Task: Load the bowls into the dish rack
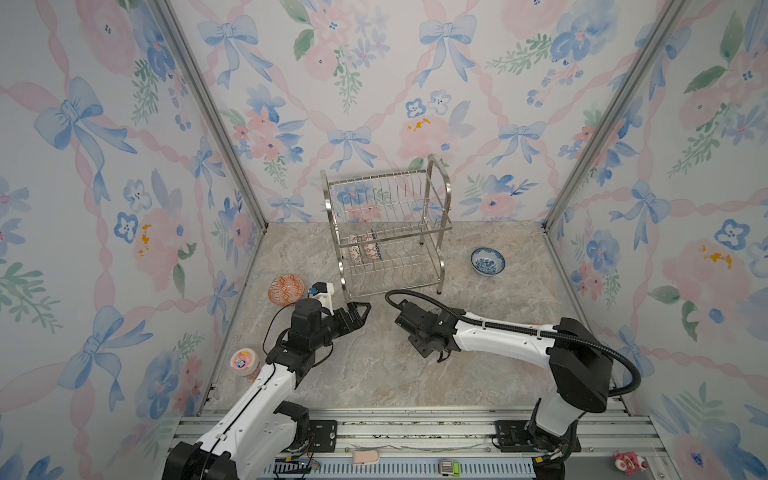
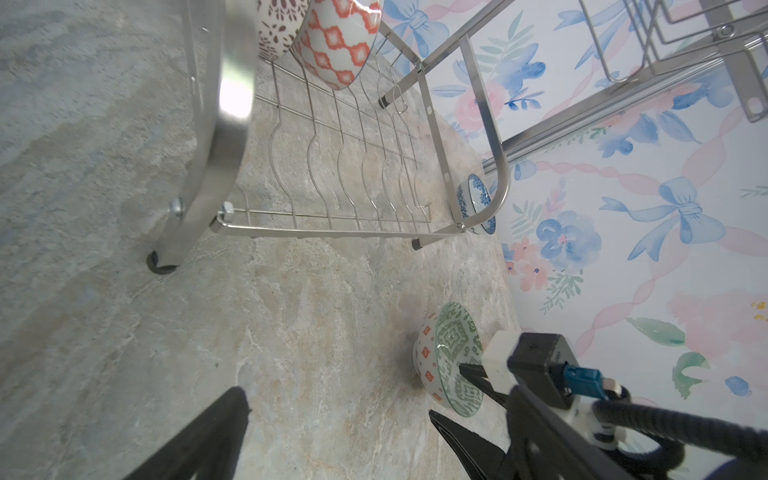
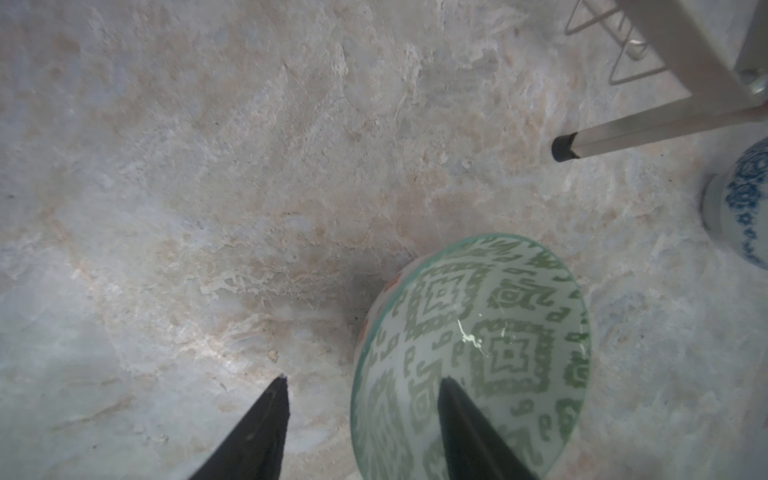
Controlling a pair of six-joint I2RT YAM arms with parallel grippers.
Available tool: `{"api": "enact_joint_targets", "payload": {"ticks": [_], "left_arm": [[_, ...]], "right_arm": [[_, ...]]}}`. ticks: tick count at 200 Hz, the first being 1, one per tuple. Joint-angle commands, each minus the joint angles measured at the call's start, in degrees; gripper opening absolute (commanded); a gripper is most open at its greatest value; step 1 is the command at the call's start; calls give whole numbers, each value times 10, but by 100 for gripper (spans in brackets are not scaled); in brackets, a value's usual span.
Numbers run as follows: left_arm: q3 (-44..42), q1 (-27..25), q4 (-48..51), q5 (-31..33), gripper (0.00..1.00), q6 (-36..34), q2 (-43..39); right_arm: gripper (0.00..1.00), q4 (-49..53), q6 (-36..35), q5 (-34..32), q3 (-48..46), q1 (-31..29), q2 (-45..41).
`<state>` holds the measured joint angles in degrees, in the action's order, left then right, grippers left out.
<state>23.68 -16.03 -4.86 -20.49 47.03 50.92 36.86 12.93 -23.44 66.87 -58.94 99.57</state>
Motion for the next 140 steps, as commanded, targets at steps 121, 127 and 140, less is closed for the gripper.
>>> {"api": "enact_joint_targets", "payload": {"ticks": [121,127,140], "left_arm": [[-2,11,-8,-12,98,-3,5],[-1,10,-5,-11,98,-3,5],[1,11,1,-10,98,-5,1]], "right_arm": [[5,3,-10,-8,25,1,33],[4,0,-10,-3,25,3,27],[0,-17,-8,21,21,6,5]]}}
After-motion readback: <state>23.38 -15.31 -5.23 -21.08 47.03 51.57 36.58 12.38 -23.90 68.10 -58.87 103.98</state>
